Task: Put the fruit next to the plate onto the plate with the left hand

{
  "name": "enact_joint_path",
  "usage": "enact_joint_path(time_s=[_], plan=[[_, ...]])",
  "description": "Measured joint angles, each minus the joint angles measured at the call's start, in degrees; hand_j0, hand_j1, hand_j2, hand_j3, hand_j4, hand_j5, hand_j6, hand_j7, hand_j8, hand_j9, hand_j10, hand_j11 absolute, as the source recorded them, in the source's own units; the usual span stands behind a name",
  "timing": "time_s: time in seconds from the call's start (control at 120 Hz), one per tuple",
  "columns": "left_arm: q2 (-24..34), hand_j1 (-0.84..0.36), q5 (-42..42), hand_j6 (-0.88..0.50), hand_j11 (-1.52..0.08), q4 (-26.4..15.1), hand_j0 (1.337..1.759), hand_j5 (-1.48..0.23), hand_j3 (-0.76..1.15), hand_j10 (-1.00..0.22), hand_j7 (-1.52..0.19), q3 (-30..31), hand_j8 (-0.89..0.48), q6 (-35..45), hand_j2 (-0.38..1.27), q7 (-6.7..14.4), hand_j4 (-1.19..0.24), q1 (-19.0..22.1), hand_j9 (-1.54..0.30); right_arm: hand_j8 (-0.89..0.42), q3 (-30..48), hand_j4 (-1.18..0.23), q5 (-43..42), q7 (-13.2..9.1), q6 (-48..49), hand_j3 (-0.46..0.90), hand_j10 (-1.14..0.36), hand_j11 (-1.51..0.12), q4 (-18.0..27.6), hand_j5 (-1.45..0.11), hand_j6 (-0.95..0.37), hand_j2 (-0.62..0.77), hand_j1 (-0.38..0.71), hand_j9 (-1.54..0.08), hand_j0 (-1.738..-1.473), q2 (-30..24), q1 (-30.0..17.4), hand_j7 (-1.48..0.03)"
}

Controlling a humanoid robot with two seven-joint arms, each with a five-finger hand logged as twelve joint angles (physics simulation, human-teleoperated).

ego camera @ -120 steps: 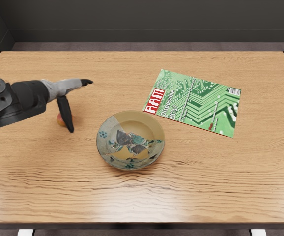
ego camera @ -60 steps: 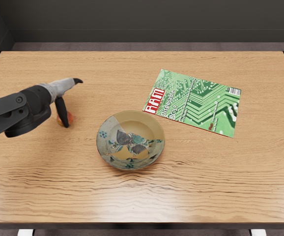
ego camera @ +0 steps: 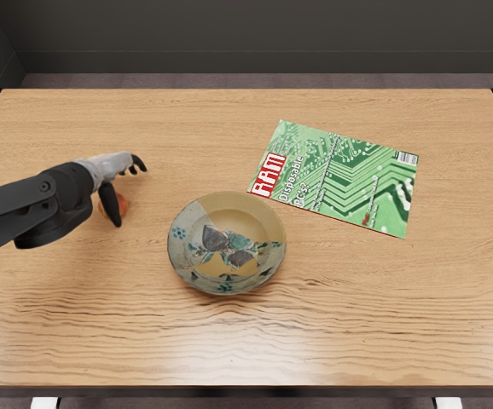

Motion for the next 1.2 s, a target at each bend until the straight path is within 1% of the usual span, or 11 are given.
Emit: enact_joint_path(time_s=[0.125,0.167,0.275,0.467,0.558,0.667,0.858,1.067,1.083,1.158,1.2], plan=[[0.1,-0.04,0.0,-0.33,-0.42,-0.1,1.658,-0.42,0.00,-0.33,-0.42,0.2,-0.33,2.4,0.05,0.0,-0.33,0.7,-0.42,-0.02,0.0,-0.02,0.0,0.0,0.0,0.00,-0.02,-0.02,0.0,-0.02,-0.02,0.00,-0.33,-0.02,-1.658,0.0,0.0,-0.02],[0.1,-0.05,0.0,-0.35,-0.45,-0.1,1.658,-0.45,0.00,-0.34,-0.45,0.3,-0.35,2.7,0.11,0.0,-0.35,0.9,-0.45,-0.02,0.0,-0.02,0.0,0.0,0.0,0.00,-0.02,-0.02,0.0,-0.02,-0.02,0.00,-0.33,-0.02,-1.658,0.0,0.0,-0.02],[0.2,-0.10,-0.2,-0.39,-0.52,-0.1,1.657,-0.52,0.00,-0.39,-0.52,0.8,-0.39,3.2,0.07,0.0,-0.39,1.0,-0.52,-0.02,0.0,-0.02,0.0,0.0,0.0,0.00,-0.02,-0.02,0.0,-0.02,-0.02,0.00,-0.33,-0.02,-1.658,0.0,0.0,-0.02],[0.5,-0.26,-1.3,-0.52,-0.68,-0.1,1.657,-0.69,0.00,-0.52,-0.69,0.7,-0.52,3.4,0.12,0.0,-0.52,0.8,-0.68,-0.02,0.0,-0.02,0.0,0.0,0.0,0.00,-0.02,-0.02,0.0,-0.02,-0.02,0.00,-0.33,-0.02,-1.658,0.0,0.0,-0.02],[0.6,-0.30,-2.1,-0.58,-0.76,-0.2,1.656,-0.75,0.00,-0.54,-0.75,0.7,-0.49,3.4,0.16,0.0,-0.58,0.8,-0.75,-0.02,0.0,-0.02,0.0,0.0,0.0,0.00,-0.02,-0.02,0.0,-0.02,-0.02,0.00,-0.33,-0.02,-1.658,0.0,0.0,-0.02],[1.2,-0.31,-2.6,-0.62,-0.82,-0.2,1.656,-0.81,0.00,-0.55,-0.81,0.7,-0.49,3.4,0.25,0.0,-0.62,0.8,-0.81,-0.02,0.0,-0.02,0.0,0.0,0.0,0.00,-0.02,-0.02,0.0,-0.02,-0.02,0.00,-0.33,-0.02,-1.658,0.0,0.0,-0.02],[1.6,-0.31,-4.7,-0.67,-0.89,-0.1,1.655,-0.88,0.00,-0.56,-0.88,0.7,-0.50,3.3,0.36,0.0,-0.67,0.3,-0.88,-0.02,0.0,-0.02,0.0,0.0,0.0,0.00,-0.02,-0.02,0.0,-0.02,-0.02,0.00,-0.33,-0.02,-1.658,0.0,0.0,-0.02],[1.6,-0.30,-8.7,-0.69,-0.93,-0.1,1.655,-0.93,0.00,-0.55,-0.93,-0.4,-0.48,3.2,0.35,0.0,-0.69,-0.7,-0.92,-0.02,0.0,-0.02,0.0,0.0,0.0,0.00,-0.02,-0.02,0.0,-0.02,-0.02,0.00,-0.33,-0.02,-1.658,0.0,0.0,-0.02],[1.6,-0.30,-9.3,-0.69,-0.93,-0.1,1.655,-0.93,0.00,-0.54,-0.93,-0.7,-0.47,3.2,0.33,0.0,-0.69,-0.8,-0.92,-0.02,0.0,-0.02,0.0,0.0,0.0,0.00,-0.02,-0.02,0.0,-0.02,-0.02,0.00,-0.33,-0.02,-1.658,0.0,0.0,-0.02],[1.7,-0.32,-13.1,-0.69,-0.93,-0.1,1.656,-0.94,0.00,-0.54,-0.94,-2.1,-0.47,3.0,0.37,0.0,-0.69,-3.0,-0.93,-0.02,0.0,-0.02,0.0,0.0,0.0,0.00,-0.02,-0.02,0.0,-0.02,-0.02,0.00,-0.33,-0.02,-1.658,0.0,0.0,-0.02],[2.5,-0.33,-15.4,-0.69,-0.93,-0.1,1.656,-0.94,0.00,-0.54,-0.94,-3.1,-0.46,2.9,0.38,0.0,-0.70,-3.3,-0.93,-0.02,0.0,-0.02,0.0,0.0,0.0,0.00,-0.02,-0.02,0.0,-0.02,-0.02,0.00,-0.33,-0.02,-1.658,0.0,0.0,-0.02]])
